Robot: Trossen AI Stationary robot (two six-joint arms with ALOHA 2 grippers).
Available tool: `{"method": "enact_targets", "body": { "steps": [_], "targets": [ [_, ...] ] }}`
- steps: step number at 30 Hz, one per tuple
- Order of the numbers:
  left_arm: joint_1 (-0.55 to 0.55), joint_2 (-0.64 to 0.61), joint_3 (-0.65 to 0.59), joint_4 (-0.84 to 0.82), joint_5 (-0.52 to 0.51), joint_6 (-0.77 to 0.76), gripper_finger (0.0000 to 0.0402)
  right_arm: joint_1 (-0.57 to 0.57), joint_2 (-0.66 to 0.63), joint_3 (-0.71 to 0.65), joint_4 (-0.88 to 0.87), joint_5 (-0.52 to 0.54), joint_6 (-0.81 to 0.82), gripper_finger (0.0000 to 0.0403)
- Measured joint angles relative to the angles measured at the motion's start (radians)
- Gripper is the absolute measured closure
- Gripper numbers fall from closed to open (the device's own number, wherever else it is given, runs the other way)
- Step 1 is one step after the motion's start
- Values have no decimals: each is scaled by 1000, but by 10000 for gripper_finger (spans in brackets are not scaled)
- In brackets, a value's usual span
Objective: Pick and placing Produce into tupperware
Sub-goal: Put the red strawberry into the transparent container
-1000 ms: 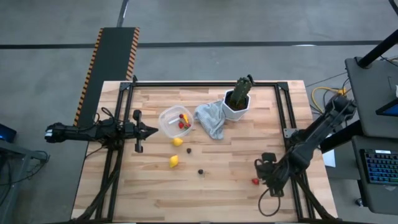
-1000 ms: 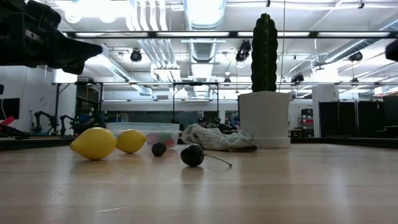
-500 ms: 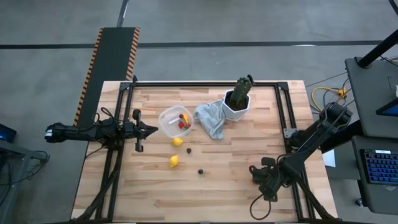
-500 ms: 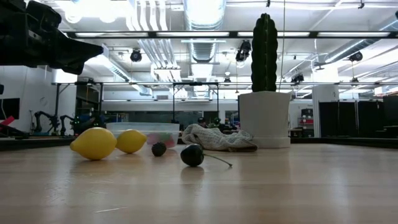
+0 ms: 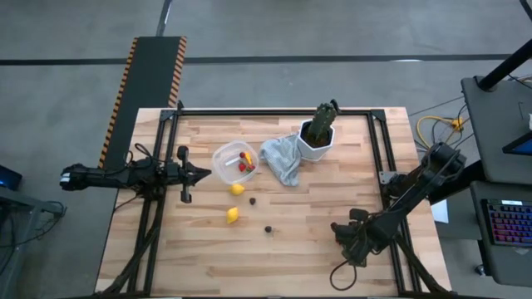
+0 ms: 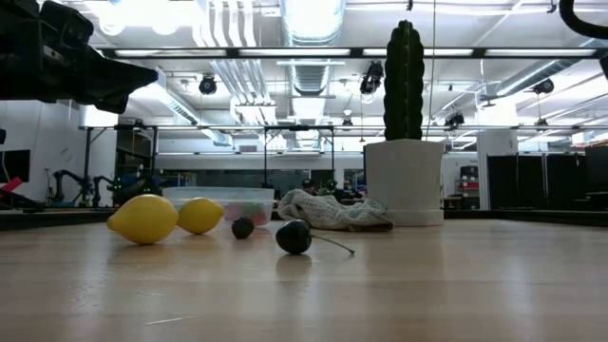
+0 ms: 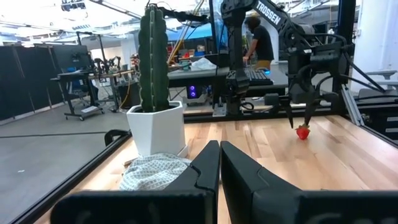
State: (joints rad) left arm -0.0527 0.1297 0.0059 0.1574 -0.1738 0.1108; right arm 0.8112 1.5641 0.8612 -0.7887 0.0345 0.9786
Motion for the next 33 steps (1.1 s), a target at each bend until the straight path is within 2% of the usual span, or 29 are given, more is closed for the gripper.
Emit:
{"method": "enact_targets", "body": {
  "steps": [9, 22, 33],
  "targets": [
    [0, 1, 0, -2, 0, 0, 402, 0, 2, -1, -17, 3, 9, 282],
    [0, 1, 0, -2, 0, 0, 402, 0, 0, -1, -9, -9, 8, 387],
    [0, 1, 0, -2, 0, 0, 402, -3, 0, -1, 25, -5, 18, 393]
  ]
}}
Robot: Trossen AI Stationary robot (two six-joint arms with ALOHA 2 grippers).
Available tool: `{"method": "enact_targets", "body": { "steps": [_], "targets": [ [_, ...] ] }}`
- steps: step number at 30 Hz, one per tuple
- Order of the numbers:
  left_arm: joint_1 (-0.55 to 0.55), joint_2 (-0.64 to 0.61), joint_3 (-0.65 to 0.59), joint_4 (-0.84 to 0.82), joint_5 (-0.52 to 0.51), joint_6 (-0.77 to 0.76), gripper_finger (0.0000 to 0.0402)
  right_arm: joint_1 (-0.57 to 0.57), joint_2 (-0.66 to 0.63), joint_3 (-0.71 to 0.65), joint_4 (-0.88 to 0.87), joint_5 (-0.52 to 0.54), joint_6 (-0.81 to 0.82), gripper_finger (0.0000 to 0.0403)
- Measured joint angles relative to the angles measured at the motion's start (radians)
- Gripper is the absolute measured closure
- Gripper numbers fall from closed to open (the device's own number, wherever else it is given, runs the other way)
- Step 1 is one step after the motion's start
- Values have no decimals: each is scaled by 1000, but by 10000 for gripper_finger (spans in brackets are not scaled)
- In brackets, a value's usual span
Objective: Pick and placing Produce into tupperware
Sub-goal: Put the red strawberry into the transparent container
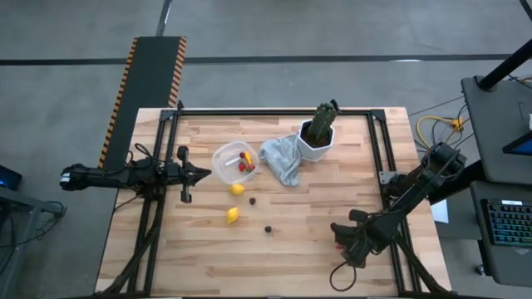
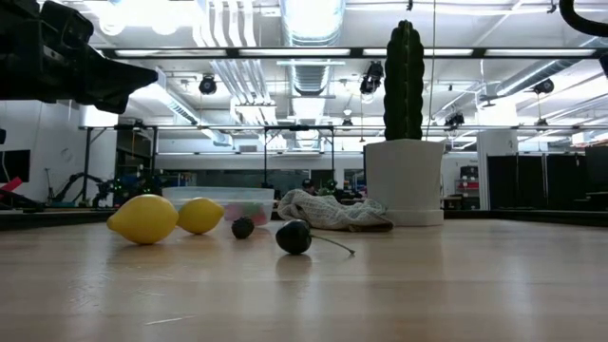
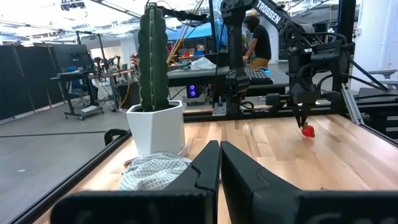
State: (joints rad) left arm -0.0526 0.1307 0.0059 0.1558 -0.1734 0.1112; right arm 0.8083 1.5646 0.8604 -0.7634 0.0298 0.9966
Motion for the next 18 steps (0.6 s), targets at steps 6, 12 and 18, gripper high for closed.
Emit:
{"method": "enact_targets", "body": {
  "steps": [6, 12, 18],
  "targets": [
    [0, -1, 0, 0, 0, 0, 402, -28, -2, 0, 94, 88, -24, 394],
    [0, -1, 0, 0, 0, 0, 402, -78, -2, 15, 174, 199, -112, 394],
    [0, -1, 0, 0, 0, 0, 402, -128, -2, 57, 234, 352, -233, 394]
  ]
}}
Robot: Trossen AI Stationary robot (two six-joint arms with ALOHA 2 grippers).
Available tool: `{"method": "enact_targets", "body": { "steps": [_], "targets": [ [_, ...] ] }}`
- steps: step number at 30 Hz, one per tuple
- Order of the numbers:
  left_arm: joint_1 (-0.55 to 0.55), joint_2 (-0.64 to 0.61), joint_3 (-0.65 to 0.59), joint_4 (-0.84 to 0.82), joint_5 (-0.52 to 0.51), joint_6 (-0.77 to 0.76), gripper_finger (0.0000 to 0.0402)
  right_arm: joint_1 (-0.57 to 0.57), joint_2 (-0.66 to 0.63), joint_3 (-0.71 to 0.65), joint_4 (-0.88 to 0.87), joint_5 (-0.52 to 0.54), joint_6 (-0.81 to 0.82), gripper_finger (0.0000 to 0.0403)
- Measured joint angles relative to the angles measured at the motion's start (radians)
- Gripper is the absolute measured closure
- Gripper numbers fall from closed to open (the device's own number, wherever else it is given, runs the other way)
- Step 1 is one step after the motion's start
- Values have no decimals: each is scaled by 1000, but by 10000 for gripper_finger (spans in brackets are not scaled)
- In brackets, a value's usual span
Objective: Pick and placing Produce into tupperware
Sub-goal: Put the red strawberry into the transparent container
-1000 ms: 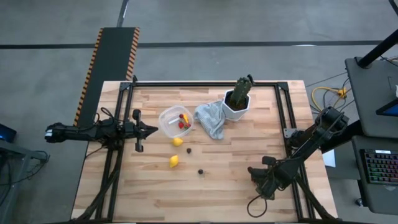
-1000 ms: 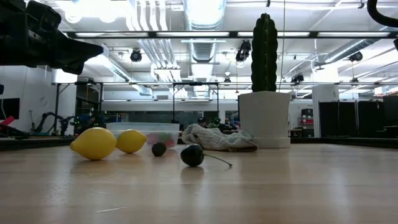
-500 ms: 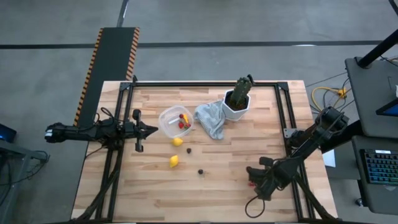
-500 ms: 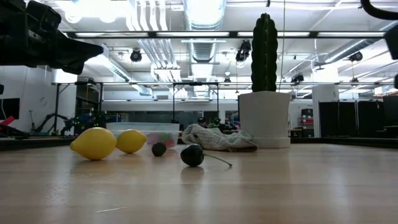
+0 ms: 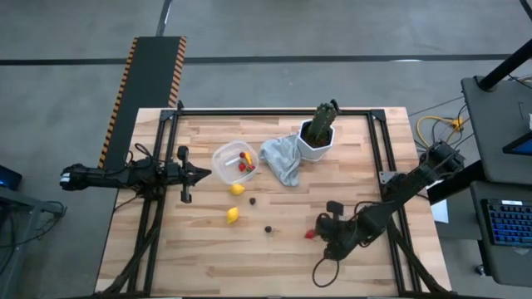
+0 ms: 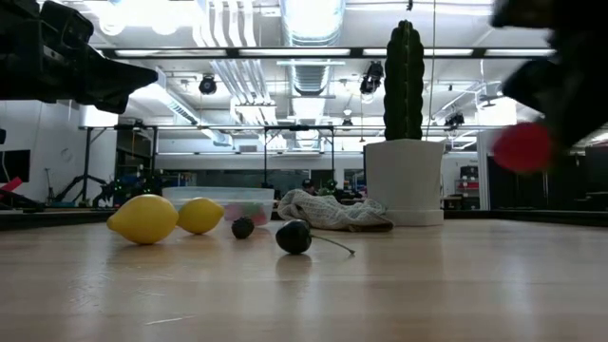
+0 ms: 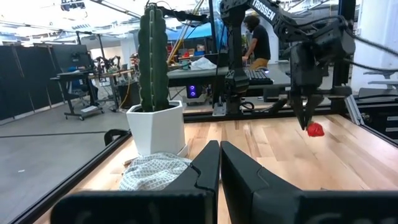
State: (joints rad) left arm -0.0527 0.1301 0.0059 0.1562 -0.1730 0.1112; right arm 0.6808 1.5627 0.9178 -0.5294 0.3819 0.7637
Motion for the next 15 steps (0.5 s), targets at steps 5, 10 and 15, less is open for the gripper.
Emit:
{"method": "enact_targets", "body": {
  "steps": [5, 10, 15],
  "targets": [
    [0, 1, 0, 0, 0, 0, 402, -30, 0, 24, 114, 166, -126, 394],
    [0, 0, 0, -1, 0, 0, 402, -34, 0, 44, 186, 433, -190, 394],
    [0, 4, 0, -1, 0, 0, 402, -47, 0, 58, 235, 484, -278, 394]
  ]
}}
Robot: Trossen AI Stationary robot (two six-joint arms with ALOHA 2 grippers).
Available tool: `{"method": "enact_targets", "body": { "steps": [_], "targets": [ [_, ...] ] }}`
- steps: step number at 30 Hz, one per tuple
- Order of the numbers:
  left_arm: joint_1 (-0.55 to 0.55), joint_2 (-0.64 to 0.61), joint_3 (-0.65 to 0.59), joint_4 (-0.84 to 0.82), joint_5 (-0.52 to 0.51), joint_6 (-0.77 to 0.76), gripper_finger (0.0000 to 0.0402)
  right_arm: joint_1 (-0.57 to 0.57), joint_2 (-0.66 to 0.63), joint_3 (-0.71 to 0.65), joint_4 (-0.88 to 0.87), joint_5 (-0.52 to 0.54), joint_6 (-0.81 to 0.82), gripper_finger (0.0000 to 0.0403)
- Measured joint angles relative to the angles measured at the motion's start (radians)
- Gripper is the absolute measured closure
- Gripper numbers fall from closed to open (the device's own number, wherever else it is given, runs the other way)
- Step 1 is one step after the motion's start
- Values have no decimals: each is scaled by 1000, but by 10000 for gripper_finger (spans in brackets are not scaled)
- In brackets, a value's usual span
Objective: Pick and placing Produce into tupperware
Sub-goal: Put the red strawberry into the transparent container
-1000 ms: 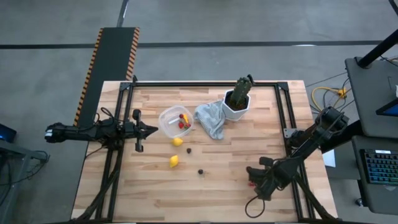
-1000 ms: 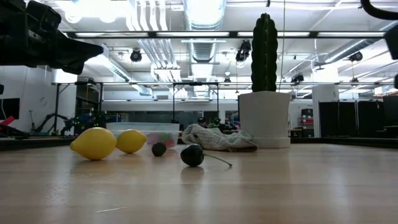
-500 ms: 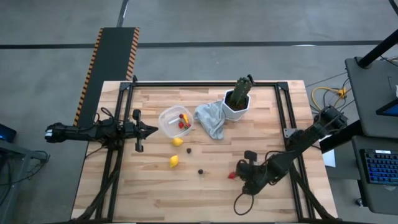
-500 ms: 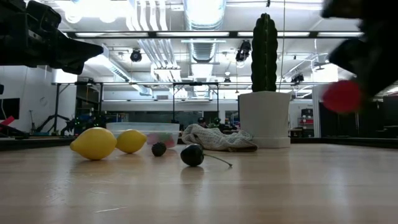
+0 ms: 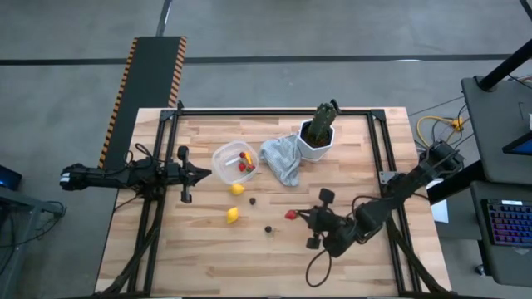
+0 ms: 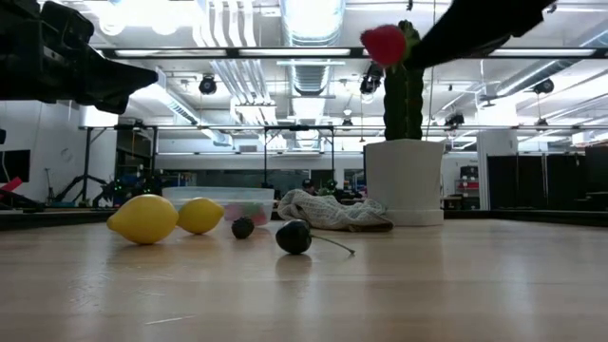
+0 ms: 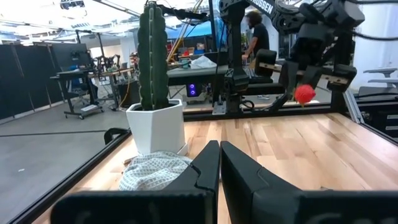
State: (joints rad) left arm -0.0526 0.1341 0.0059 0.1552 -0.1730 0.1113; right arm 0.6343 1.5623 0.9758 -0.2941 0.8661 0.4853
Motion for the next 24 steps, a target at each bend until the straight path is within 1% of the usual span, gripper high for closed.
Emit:
{"method": "enact_targets", "body": {
  "steps": [6, 8, 13, 15, 18, 21, 24],
  "targets": [
    [0, 3, 0, 0, 0, 0, 402, -33, 6, 1, 74, 0, -51, 394],
    [0, 3, 0, 0, 0, 0, 402, -54, 24, 0, 129, -1, -88, 394],
    [0, 3, 0, 0, 0, 0, 402, -120, 103, 8, 340, -9, -302, 394],
    [0, 3, 0, 1, 0, 0, 402, -154, 142, 25, 399, -10, -382, 394],
    [0, 3, 0, 1, 0, 0, 402, -216, 192, 71, 417, -14, -450, 394],
    [0, 2, 0, 1, 0, 0, 402, -276, 242, 122, 418, -62, -491, 394],
    [0, 3, 0, -1, 0, 0, 402, -320, 293, 186, 420, -87, -542, 394]
  ]
}}
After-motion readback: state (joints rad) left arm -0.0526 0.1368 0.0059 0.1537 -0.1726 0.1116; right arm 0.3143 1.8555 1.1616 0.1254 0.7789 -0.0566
